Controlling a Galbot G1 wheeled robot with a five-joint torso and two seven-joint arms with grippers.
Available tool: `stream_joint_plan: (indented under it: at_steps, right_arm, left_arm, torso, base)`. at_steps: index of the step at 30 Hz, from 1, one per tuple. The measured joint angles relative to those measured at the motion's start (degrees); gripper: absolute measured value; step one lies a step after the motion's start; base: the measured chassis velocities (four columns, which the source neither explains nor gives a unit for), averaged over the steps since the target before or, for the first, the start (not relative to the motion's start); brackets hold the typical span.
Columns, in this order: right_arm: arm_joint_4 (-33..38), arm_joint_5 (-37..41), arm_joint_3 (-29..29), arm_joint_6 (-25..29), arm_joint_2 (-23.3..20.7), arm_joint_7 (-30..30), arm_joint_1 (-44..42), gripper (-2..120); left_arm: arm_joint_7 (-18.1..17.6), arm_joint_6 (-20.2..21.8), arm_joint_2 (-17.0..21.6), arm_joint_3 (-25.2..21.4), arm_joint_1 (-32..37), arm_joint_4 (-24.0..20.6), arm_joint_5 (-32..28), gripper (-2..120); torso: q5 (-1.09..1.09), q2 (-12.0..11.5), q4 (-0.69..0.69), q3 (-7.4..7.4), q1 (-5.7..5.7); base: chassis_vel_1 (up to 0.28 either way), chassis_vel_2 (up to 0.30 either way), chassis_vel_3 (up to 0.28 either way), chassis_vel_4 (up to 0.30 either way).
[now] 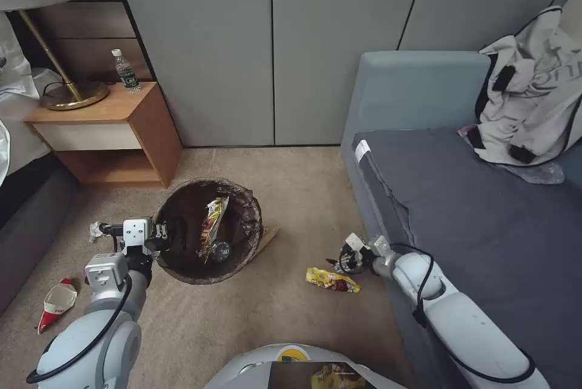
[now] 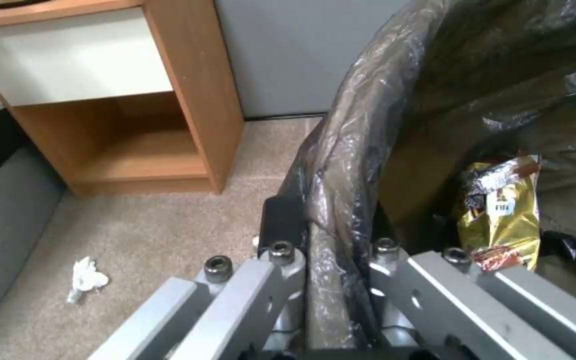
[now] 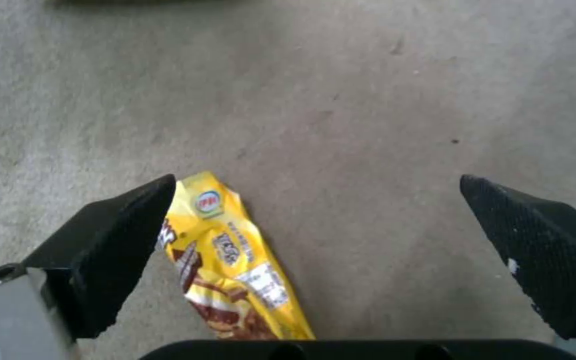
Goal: Pick up the trash bin, then pick up the garbage from the floor and place it into the trash bin.
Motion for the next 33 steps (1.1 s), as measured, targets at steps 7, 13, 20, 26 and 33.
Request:
stream_joint_plan:
  at_steps: [7, 13, 20, 26, 33]
  right_arm:
    - [-2.9, -1.0, -3.2, -0.1, 1.2, 0.9, 1.9, 100]
    - [-4.7, -1.5, -4.9, -0.2, 2.1, 2.3, 2.9, 100]
    - [-6.9, -2.6, -7.0, -0.7, 2.8, 3.3, 3.7, 100]
    - [-8.1, -3.8, -8.2, -0.7, 3.9, 3.7, 4.2, 100]
    - [-8.9, -4.4, -9.5, -0.8, 4.7, 3.8, 4.2, 100]
  left_arm:
    - [0.0, -0.1, -0.1, -0.1, -0.1, 0.3, -0.1, 4]
    - [0.0, -0.1, 0.0, -0.4, -0.2, 0.5, -0.2, 4]
    - [0.1, -0.3, 0.1, -0.4, -0.4, 0.9, -0.4, 4]
    - [0.1, -0.4, 0.0, -0.4, -0.5, 1.2, -0.4, 4]
    - [0.2, -0.6, 0.0, -0.5, -0.4, 1.3, -0.4, 4]
  torso:
    - [0.00, 0.0, 0.00, 0.00, 0.00]
    - [0.00, 0.0, 0.00, 0.00, 0.00]
    - [0.00, 0.0, 0.00, 0.00, 0.00]
    - [0.00, 0.0, 0.00, 0.00, 0.00]
    - [0.00, 0.0, 0.00, 0.00, 0.00]
  base:
    - [0.000, 0.000, 0.000, 0.000]
    - [0.000, 0.000, 0.000, 0.000]
    - [0.000, 0.000, 0.000, 0.000]
    - [0.000, 0.000, 0.000, 0.000]
    - [0.000, 0.000, 0.000, 0.000]
